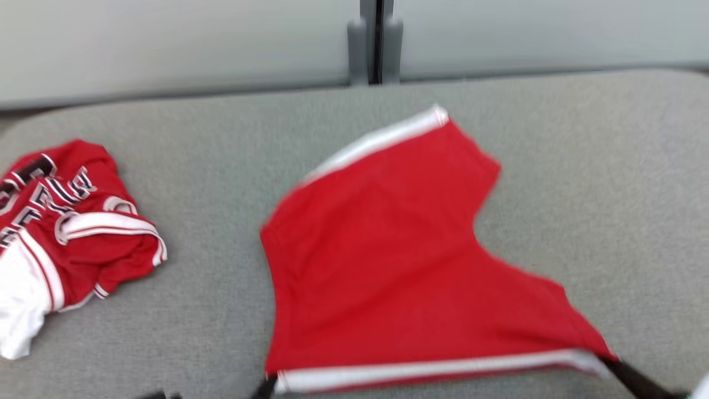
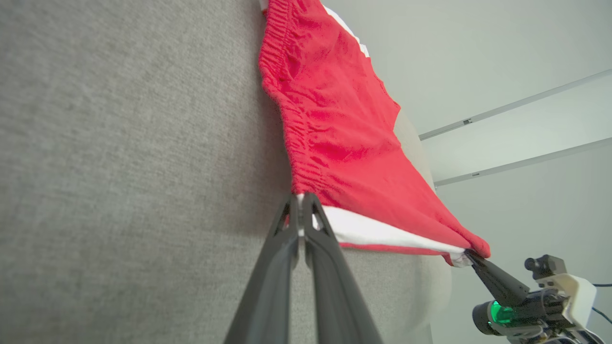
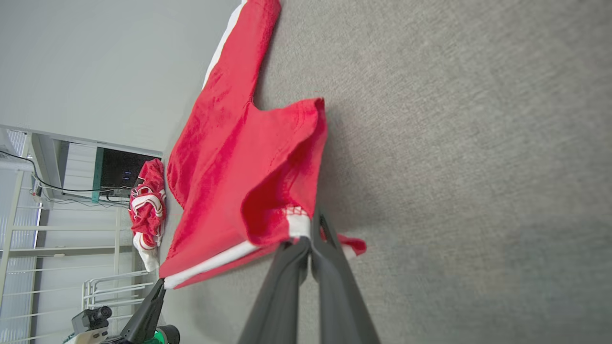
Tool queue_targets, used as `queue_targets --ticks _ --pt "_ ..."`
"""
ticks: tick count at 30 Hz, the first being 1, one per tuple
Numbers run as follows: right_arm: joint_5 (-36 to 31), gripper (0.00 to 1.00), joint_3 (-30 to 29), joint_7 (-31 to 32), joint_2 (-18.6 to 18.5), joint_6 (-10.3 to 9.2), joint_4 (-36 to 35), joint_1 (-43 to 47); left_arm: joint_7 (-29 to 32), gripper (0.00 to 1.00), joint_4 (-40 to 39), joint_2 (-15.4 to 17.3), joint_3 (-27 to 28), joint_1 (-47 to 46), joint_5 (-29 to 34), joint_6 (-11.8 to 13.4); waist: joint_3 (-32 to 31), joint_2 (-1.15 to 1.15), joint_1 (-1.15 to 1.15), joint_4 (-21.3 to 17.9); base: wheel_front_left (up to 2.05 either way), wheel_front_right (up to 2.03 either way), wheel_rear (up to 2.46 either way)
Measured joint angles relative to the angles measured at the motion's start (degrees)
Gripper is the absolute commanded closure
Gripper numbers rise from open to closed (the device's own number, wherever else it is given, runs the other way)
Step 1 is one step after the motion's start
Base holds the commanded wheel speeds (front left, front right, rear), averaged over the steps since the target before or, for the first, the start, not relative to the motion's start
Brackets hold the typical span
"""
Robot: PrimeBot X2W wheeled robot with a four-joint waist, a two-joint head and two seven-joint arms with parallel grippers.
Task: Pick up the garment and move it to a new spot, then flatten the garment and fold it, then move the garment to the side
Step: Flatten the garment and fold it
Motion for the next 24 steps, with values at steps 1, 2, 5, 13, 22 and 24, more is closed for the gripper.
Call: queue_targets --ticks 1,2,5,13,22,24 --pt "0.6 1.0 -2.42 1.54 0.27 0.0 -2.56 5.54 -0.1 1.0 -2.94 -0.12 -0.57 5.15 -0.99 1.56 -2.83 0.0 0.0 0.26 0.0 0.0 0.0" --pt "0.6 1.0 -2.42 1.54 0.27 0.0 -2.56 5.54 -0.1 1.0 -2.94 -0.12 -0.57 5.15 -0.99 1.56 -2.83 0.0 0.0 0.26 0.0 0.0 0.0" --pt "2.05 1.0 -5.52 4.04 1.01 0.0 -6.49 13.22 -0.7 1.0 -6.72 0.14 -1.4 11.37 -1.14 3.76 -6.45 0.0 0.0 0.9 0.0 0.0 0.0" --pt "1.86 1.0 -7.91 5.57 2.44 0.0 -11.41 12.26 -0.46 1.0 -14.0 -0.98 -1.4 14.0 -3.03 5.73 -5.6 0.0 -0.01 3.49 0.0 0.0 0.0" --pt "-6.66 1.0 -6.84 9.85 1.18 -0.01 -2.79 -13.06 5.09 1.0 -15.67 -2.72 0.48 -1.08 -5.42 7.76 4.37 0.0 0.0 5.44 0.0 0.0 0.0" --pt "-9.11 1.0 -6.81 11.15 0.34 0.0 -0.4 -18.66 6.08 1.0 -15.0 -2.72 0.74 -4.33 -5.28 8.44 6.69 0.0 0.0 6.18 0.0 0.0 0.0"
